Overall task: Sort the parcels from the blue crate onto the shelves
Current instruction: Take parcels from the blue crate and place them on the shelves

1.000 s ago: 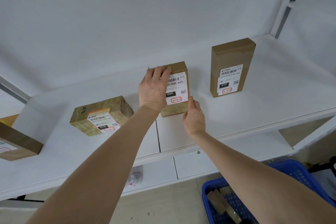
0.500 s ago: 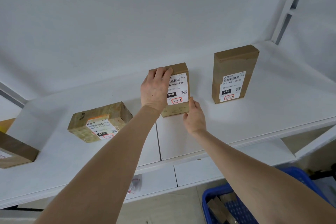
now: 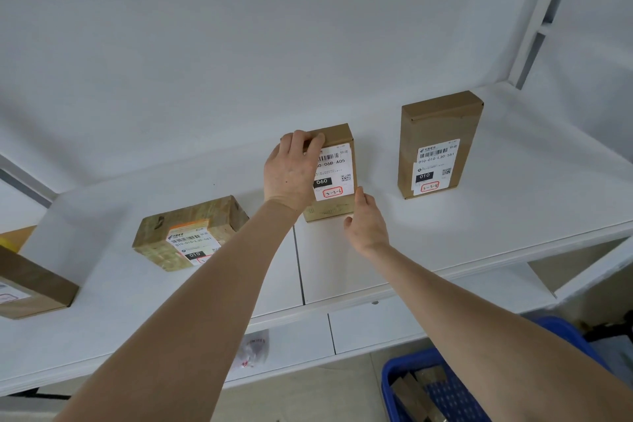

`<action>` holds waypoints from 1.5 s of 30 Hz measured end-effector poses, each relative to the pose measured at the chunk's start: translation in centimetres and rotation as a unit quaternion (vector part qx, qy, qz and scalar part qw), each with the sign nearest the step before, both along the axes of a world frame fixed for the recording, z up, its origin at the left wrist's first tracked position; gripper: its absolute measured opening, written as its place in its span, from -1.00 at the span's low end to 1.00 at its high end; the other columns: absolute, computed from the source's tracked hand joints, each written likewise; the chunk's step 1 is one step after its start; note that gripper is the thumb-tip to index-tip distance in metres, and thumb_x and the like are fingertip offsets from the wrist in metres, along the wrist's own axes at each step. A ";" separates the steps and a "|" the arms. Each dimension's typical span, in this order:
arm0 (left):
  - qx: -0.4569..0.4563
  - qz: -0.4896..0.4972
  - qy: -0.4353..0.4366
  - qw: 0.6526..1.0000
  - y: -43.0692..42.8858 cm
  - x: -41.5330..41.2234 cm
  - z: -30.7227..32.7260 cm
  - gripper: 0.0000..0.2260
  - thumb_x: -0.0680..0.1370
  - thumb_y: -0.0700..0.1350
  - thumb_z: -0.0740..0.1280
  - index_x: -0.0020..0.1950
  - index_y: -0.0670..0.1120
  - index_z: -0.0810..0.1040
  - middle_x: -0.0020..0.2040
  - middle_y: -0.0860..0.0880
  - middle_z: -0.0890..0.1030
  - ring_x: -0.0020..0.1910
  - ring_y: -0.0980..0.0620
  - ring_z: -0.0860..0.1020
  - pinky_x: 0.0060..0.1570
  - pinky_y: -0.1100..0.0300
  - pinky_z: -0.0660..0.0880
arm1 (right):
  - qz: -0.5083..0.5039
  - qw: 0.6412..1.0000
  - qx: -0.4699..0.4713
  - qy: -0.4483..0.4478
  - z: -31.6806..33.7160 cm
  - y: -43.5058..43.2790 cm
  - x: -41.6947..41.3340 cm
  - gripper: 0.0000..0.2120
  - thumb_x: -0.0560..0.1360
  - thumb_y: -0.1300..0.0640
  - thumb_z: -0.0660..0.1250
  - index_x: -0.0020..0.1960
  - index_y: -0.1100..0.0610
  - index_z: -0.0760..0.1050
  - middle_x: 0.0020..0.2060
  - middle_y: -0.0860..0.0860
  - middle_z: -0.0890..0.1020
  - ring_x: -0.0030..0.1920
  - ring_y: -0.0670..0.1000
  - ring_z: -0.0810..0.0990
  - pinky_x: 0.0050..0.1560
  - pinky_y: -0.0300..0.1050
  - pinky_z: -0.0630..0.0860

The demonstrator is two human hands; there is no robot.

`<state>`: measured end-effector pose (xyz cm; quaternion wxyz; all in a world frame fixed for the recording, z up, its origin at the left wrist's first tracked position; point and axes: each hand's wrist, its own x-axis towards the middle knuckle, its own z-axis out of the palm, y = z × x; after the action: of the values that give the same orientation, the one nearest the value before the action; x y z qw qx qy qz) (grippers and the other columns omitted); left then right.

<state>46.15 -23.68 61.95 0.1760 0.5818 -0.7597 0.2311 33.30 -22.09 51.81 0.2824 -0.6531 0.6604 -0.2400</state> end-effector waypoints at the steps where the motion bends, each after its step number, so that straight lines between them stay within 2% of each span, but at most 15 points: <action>1: 0.006 0.003 -0.005 1.000 0.2 0.0 0.3 -0.34 -0.04 -0.24 0.60 0.06 -0.10 0.61 -0.09 -0.07 0.59 -0.16 -0.08 0.58 -0.37 0.27 0.47 | 0.003 1.000 0.003 0.002 0.1 0.1 0.0 -0.35 0.56 0.25 0.20 0.55 0.23 -0.04 0.43 0.13 0.25 0.31 0.13 0.43 0.25 -0.03 0.43; 6: 0.025 0.021 -0.011 0.999 0.3 -0.3 0.8 -0.29 -0.09 -0.25 0.61 0.06 -0.10 0.60 -0.12 -0.08 0.57 -0.18 -0.10 0.57 -0.43 0.32 0.27 | 0.005 1.000 0.012 -0.004 0.2 0.0 0.0 -0.34 0.56 0.25 0.21 0.55 0.24 -0.04 0.44 0.14 0.24 0.33 0.12 0.41 0.29 -0.05 0.40; 11: 0.055 0.035 0.006 0.998 0.2 -0.3 0.8 -0.33 0.08 -0.28 0.58 0.19 -0.12 0.55 0.00 -0.11 0.56 -0.05 -0.16 0.53 -0.34 0.24 0.29 | 0.006 1.000 0.012 -0.002 0.4 -0.1 0.0 -0.34 0.56 0.25 0.22 0.55 0.24 -0.04 0.43 0.15 0.25 0.33 0.13 0.42 0.29 -0.05 0.40; 13: 0.077 0.037 0.007 0.996 0.4 -0.4 1.0 -0.34 0.25 -0.26 0.53 0.32 -0.09 0.44 0.15 -0.10 0.49 0.10 -0.14 0.46 -0.23 0.19 0.35 | 0.008 1.000 0.018 0.002 0.5 0.0 -0.1 -0.33 0.56 0.25 0.22 0.55 0.24 -0.05 0.44 0.14 0.23 0.33 0.13 0.41 0.29 -0.05 0.40; 15: 0.114 0.041 0.007 0.993 0.4 -0.5 1.2 -0.36 0.39 -0.22 0.43 0.43 -0.06 0.31 0.28 -0.08 0.39 0.24 -0.11 0.35 -0.03 0.17 0.38 | 0.008 1.000 0.022 0.003 0.6 0.0 0.0 -0.33 0.56 0.24 0.22 0.56 0.24 -0.05 0.44 0.14 0.24 0.33 0.13 0.41 0.29 -0.04 0.40; 17: 0.125 0.039 0.013 0.991 0.6 -0.5 1.4 -0.38 0.43 -0.20 0.39 0.46 -0.06 0.26 0.31 -0.08 0.36 0.28 -0.11 0.31 0.10 0.15 0.37 | 0.007 1.000 0.026 -0.001 0.9 0.0 0.0 -0.34 0.56 0.25 0.23 0.55 0.23 -0.02 0.41 0.14 0.26 0.31 0.13 0.43 0.26 -0.03 0.43; 19: 0.125 0.028 0.018 0.992 0.7 -0.5 1.5 -0.38 0.44 -0.20 0.38 0.47 -0.08 0.26 0.33 -0.09 0.35 0.30 -0.11 0.31 0.15 0.14 0.36 | 0.001 0.999 0.032 -0.007 1.0 0.0 0.1 -0.36 0.54 0.25 0.24 0.53 0.20 0.02 0.38 0.15 0.31 0.28 0.14 0.45 0.22 -0.02 0.46; 26: 0.124 0.027 0.003 0.992 0.4 -0.2 1.5 -0.36 0.41 -0.21 0.41 0.46 -0.08 0.26 0.31 -0.08 0.36 0.28 -0.09 0.33 0.16 0.17 0.36 | -0.010 0.999 0.050 -0.007 1.4 0.1 0.2 -0.36 0.54 0.25 0.26 0.52 0.18 0.04 0.35 0.15 0.33 0.29 0.14 0.44 0.22 -0.01 0.45; 33: 0.130 0.036 -0.017 0.991 0.3 -0.2 1.7 -0.34 0.44 -0.17 0.39 0.48 -0.06 0.19 0.35 -0.06 0.32 0.31 -0.06 0.31 0.27 0.18 0.27 | -0.013 0.998 0.066 -0.013 1.8 0.8 -0.3 -0.39 0.52 0.26 0.28 0.49 0.12 0.09 0.32 0.15 0.34 0.26 0.16 0.46 0.20 0.03 0.46; 40: 0.144 0.038 -0.017 0.989 0.6 -0.6 2.5 -0.31 0.42 -0.21 0.39 0.49 -0.05 0.17 0.35 -0.05 0.32 0.31 -0.05 0.32 0.26 0.18 0.27 | -0.015 0.997 0.079 0.000 2.3 2.0 -1.2 -0.33 0.53 0.24 0.28 0.53 0.13 0.02 0.38 0.14 0.27 0.31 0.15 0.43 0.23 0.03 0.45; 43: 0.118 0.026 -0.002 0.993 1.2 -1.0 2.8 -0.39 0.43 -0.26 0.34 0.46 -0.07 0.24 0.32 -0.07 0.36 0.27 -0.07 0.35 0.19 0.16 0.32 | -0.015 0.997 0.075 0.003 2.8 2.4 -1.6 -0.32 0.54 0.23 0.27 0.54 0.13 0.00 0.40 0.14 0.25 0.32 0.15 0.42 0.22 0.02 0.44; 45: 0.093 0.008 0.023 0.995 2.0 -1.7 2.8 -0.45 0.41 -0.31 0.32 0.39 -0.09 0.36 0.26 -0.09 0.44 0.21 -0.10 0.41 0.04 0.14 0.38 | -0.017 0.997 0.072 0.006 3.1 2.7 -1.9 -0.33 0.54 0.23 0.27 0.54 0.12 0.01 0.41 0.13 0.24 0.33 0.14 0.42 0.20 0.01 0.44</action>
<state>44.46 -21.66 64.70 0.1363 0.6069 -0.7690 0.1474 31.35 -19.38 54.94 0.3205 -0.6211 0.6889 -0.1920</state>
